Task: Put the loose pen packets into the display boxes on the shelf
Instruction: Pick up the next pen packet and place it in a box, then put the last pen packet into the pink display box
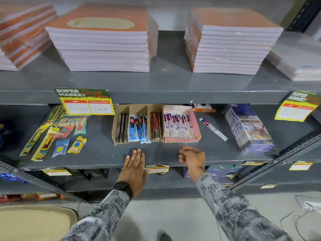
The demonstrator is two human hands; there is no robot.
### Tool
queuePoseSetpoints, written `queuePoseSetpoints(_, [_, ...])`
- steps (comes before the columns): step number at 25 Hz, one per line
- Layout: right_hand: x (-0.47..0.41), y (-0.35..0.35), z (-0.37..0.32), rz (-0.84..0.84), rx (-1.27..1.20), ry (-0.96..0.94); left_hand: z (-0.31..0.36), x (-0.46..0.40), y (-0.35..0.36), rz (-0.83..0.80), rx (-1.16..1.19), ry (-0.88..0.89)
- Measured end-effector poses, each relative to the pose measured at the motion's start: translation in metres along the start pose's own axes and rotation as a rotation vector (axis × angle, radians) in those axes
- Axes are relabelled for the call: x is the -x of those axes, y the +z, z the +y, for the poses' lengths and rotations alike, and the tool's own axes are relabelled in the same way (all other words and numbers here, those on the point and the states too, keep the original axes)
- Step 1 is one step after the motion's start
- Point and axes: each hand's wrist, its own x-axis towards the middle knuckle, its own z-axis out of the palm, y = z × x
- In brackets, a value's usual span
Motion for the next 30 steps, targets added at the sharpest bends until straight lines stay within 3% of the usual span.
queuePoseSetpoints(3, [-0.030,-0.064,-0.035,0.256,0.636,-0.374,0.011,-0.015,-0.002,-0.039,0.010,0.011])
queuePoseSetpoints(5, [-0.056,-0.094,-0.058,0.327,0.963,-0.539,0.015,-0.023,0.000,-0.084,0.022,-0.006])
queuePoseSetpoints(8, [-0.096,-0.116,-0.078,0.264,1.344,-0.544,0.015,-0.025,0.003,-0.098,-0.028,-0.018])
queuePoseSetpoints(10, [-0.114,-0.121,-0.085,0.217,1.464,-0.483,0.014,-0.025,0.005,-0.109,-0.044,-0.024])
queuePoseSetpoints(13, [-0.122,-0.121,-0.085,0.223,1.449,-0.493,0.013,-0.026,0.005,-0.114,-0.041,-0.026])
queuePoseSetpoints(17, [-0.105,-0.124,-0.070,0.248,1.226,-0.513,0.015,-0.024,0.003,-0.091,-0.027,-0.011])
queuePoseSetpoints(19, [-0.087,-0.129,-0.057,0.259,1.016,-0.431,0.015,-0.024,0.003,-0.094,-0.028,-0.014])
queuePoseSetpoints(21, [-0.058,-0.135,-0.038,0.261,0.591,-0.399,0.014,-0.024,0.003,-0.116,-0.023,-0.022])
queuePoseSetpoints(23, [-0.025,-0.137,-0.022,0.105,0.168,-0.427,0.015,-0.024,0.002,-0.144,-0.011,-0.026])
queuePoseSetpoints(25, [0.001,-0.122,-0.014,-0.167,0.141,-0.403,0.016,-0.025,-0.002,-0.170,0.036,-0.033])
queuePoseSetpoints(27, [0.015,-0.092,-0.012,-0.354,0.322,-0.351,0.018,-0.029,-0.016,-0.206,0.263,-0.114])
queuePoseSetpoints(28, [0.017,-0.076,-0.011,-0.397,0.419,-0.325,0.018,-0.029,-0.029,-0.175,0.531,-0.205])
queuePoseSetpoints(30, [0.019,-0.050,-0.012,-0.396,0.561,-0.277,0.016,-0.026,-0.052,-0.101,1.283,-0.494])
